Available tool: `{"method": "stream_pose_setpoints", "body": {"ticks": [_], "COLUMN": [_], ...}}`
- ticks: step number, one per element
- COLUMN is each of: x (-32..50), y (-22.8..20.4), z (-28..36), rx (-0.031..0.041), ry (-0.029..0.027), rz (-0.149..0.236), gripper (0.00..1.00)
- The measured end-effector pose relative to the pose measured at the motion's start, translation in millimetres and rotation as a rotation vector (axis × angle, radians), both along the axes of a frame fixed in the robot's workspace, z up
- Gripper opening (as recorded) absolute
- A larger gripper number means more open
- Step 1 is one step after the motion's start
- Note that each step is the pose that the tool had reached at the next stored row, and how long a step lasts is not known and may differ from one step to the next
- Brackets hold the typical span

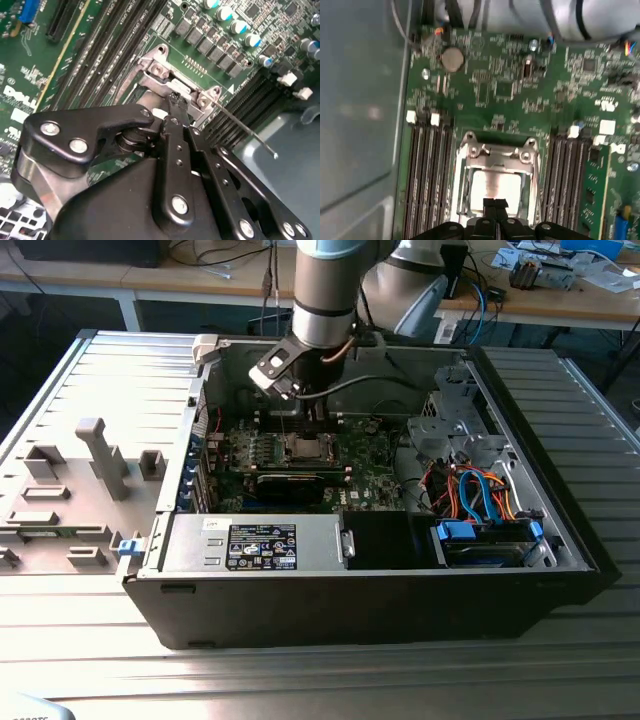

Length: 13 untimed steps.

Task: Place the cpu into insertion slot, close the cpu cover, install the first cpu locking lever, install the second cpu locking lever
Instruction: 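Close the cpu cover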

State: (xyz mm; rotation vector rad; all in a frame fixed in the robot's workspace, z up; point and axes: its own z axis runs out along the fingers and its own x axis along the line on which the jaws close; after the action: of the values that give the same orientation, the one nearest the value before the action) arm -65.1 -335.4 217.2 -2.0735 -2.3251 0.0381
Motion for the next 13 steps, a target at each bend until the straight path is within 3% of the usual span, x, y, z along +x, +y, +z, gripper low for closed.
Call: {"method": "stream_pose_setpoints", "body": {"ticks": [1, 6, 11, 13], "x": [-4.7, -3.5, 11.6, 18.8], "y": [0.0, -0.2, -0.3, -0.3], "z": [-10.1, -10.9, -10.7, -7.2], "rx": [-0.0001, -0.0005, -0.0007, -0.0003], "ry": [0.0, -0.0001, 0.0007, 0.0035], "rz": [0.006, 0.011, 0.013, 0.013], "gripper": [0.11, 0.11, 0.11, 0.11]}}
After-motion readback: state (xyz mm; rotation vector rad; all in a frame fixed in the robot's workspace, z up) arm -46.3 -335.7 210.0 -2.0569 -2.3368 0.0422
